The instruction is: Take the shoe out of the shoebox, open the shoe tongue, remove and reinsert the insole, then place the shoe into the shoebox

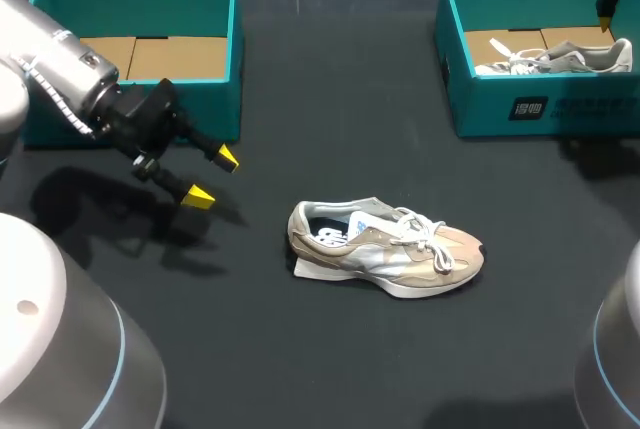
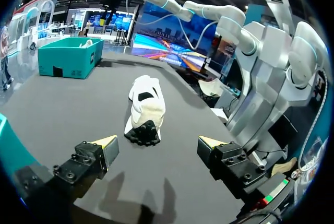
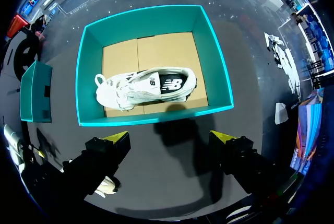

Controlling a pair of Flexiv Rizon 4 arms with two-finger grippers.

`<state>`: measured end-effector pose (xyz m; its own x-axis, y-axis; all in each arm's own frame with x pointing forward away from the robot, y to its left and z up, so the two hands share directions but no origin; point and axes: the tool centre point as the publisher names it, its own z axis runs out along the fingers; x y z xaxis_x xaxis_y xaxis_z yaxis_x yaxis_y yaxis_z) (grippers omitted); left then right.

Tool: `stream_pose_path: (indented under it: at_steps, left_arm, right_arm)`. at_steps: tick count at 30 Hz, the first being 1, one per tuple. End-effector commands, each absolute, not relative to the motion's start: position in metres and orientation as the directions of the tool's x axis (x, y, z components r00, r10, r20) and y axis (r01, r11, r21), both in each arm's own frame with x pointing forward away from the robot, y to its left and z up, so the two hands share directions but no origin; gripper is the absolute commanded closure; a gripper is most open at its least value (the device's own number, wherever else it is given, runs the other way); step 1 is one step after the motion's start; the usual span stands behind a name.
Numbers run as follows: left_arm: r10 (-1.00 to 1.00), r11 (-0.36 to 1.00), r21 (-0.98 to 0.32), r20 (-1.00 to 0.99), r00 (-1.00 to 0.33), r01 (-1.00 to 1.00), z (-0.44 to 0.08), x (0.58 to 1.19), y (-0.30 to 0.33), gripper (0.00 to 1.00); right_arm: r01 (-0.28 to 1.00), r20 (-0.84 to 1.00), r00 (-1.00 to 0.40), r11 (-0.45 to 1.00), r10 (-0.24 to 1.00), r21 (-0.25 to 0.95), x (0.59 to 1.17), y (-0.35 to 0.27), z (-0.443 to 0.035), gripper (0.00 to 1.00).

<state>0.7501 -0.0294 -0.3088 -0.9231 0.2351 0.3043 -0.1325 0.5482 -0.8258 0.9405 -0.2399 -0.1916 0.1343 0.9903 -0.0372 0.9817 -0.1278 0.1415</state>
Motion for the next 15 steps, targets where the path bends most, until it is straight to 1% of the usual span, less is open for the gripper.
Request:
stream_pose_path:
  at_steps: [1, 7, 15]
  left_arm:
    - [0.219, 0.498, -0.852, 0.304, -0.927, -0.161, -0.323, 0.747, -0.018, 0.00]
    - [0.191, 0.493, -0.850, 0.315, -0.930, -0.187, -0.336, 0.740, -0.013, 0.00]
    - [0.193, 0.483, -0.851, 0.332, -0.923, -0.205, -0.335, 0.736, -0.011, 0.00]
  right_arm:
    - [0.981, -0.037, 0.135, -0.128, 0.990, 0.143, 0.939, -0.240, -0.192, 0.00]
    - [0.981, -0.037, 0.135, -0.128, 0.990, 0.143, 0.939, -0.240, -0.192, 0.00]
    - [0.981, -0.037, 0.135, -0.128, 0.990, 0.143, 0.939, -0.240, -0.192, 0.00]
